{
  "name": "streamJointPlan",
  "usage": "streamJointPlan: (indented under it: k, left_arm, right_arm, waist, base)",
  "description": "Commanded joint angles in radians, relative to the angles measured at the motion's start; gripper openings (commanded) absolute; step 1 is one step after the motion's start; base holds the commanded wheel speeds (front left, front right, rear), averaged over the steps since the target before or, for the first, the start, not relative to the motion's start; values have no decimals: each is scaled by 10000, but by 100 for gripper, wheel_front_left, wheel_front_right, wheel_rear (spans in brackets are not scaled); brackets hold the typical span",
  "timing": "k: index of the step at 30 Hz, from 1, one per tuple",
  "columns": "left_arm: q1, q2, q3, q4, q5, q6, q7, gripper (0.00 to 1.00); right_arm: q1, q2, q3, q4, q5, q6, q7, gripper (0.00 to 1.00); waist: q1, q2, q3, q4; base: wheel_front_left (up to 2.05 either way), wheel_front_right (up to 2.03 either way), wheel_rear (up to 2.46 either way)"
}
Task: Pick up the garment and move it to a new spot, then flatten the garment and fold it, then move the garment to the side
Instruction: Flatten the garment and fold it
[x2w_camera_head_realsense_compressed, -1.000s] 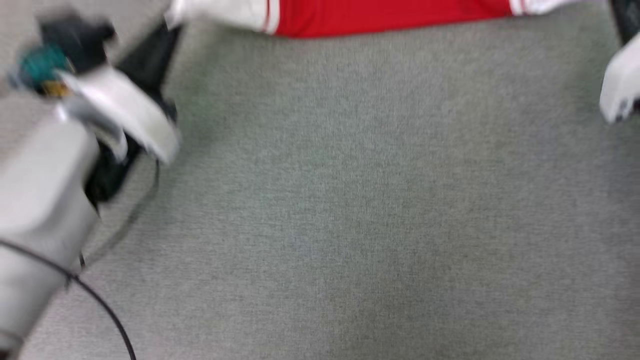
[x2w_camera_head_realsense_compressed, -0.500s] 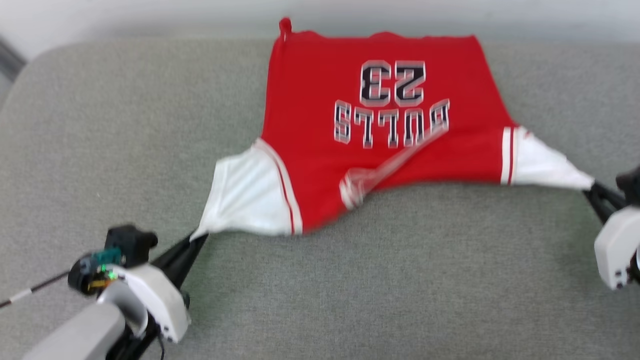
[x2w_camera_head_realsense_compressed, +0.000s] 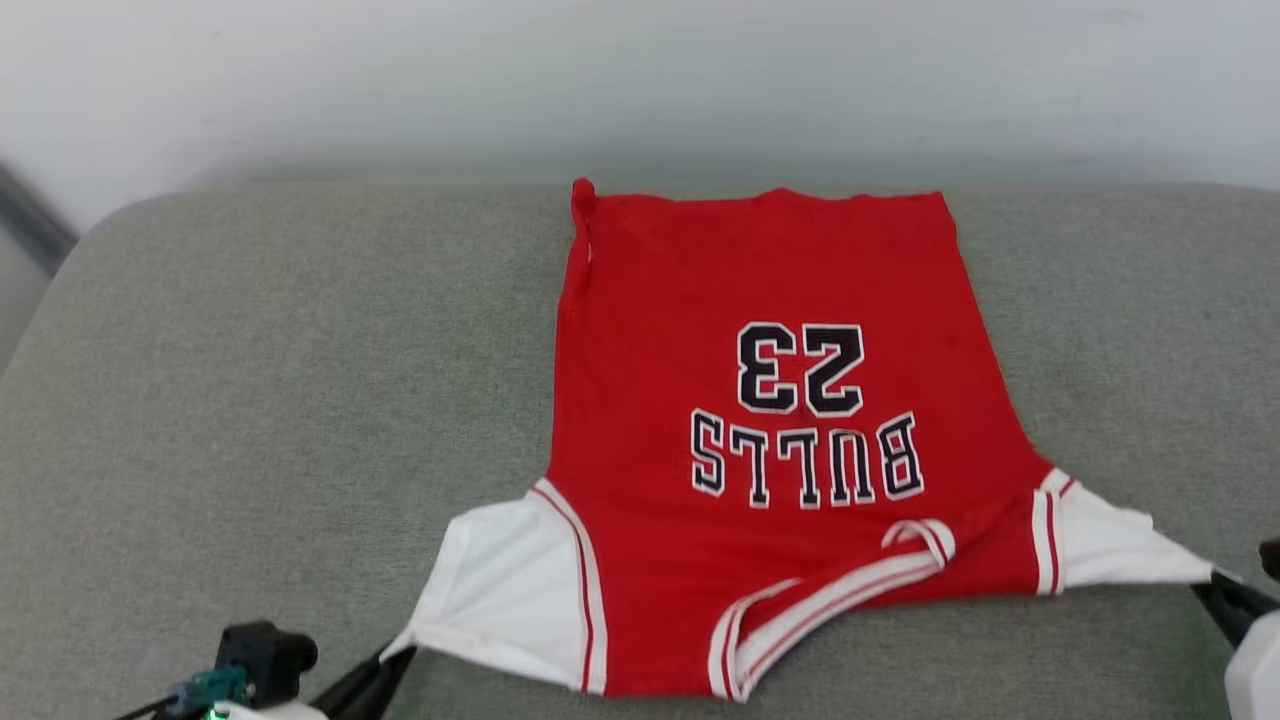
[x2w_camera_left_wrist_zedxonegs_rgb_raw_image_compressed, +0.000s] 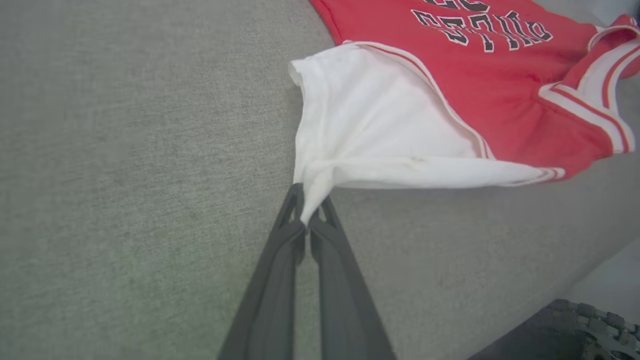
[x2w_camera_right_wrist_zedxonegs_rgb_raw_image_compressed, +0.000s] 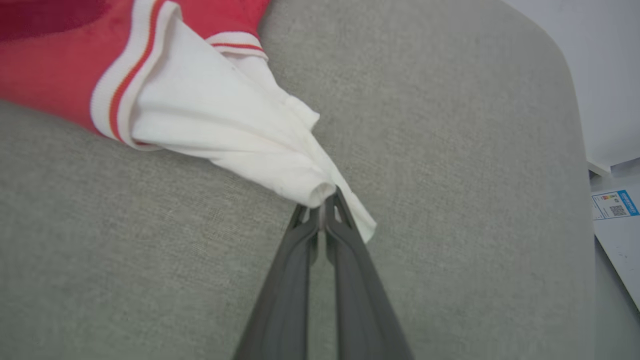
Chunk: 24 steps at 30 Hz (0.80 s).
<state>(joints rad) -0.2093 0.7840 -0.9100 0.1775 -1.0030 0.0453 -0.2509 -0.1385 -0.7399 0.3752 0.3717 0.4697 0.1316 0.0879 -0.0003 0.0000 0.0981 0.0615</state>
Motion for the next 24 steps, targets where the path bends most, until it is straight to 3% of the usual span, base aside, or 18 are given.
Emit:
streamJointPlan:
  k: [1, 12, 13, 14, 15, 16, 24]
  left_arm:
    - [371, 167, -3, -242, -111, 154, -53, 0]
    - [945, 190, -293, -1103, -25, 607, 75, 0]
    - [903, 169, -294, -1151, -15, 628, 84, 0]
    - [903, 169, -294, -1151, -15, 628, 84, 0]
    - [862, 161, -286, -1208, -23, 626, 87, 0]
    - [842, 160, -284, -1287, -15, 638, 106, 0]
    - [678, 438, -310, -2399, 238, 888, 305, 0]
  right_arm:
    - [558, -112, -243, -215, 176, -18, 165, 0]
    - [2161, 561, -1304, -1199, 339, -16, 737, 0]
    - [2177, 615, -1385, -1271, 374, -16, 804, 16]
    - [2177, 615, -1385, -1271, 374, -16, 804, 16]
    - [2163, 687, -1486, -1334, 442, -16, 902, 96]
    - [2144, 745, -1533, -1418, 523, -16, 1042, 100]
    - [1583, 883, -2620, -3222, 1760, -13, 3110, 100]
  waist:
    - [3, 0, -98, -72]
    - [3, 0, -206, -200]
    - [3, 0, -205, -206]
    - [3, 0, -205, -206]
    - [3, 0, -199, -214]
    - [3, 0, -191, -218]
    - [3, 0, 66, 21]
  base:
    - [0, 0, 0]
    - [0, 0, 0]
    - [0, 0, 0]
    - [0, 0, 0]
    - [0, 0, 0]
    - [0, 0, 0]
    - [0, 0, 0]
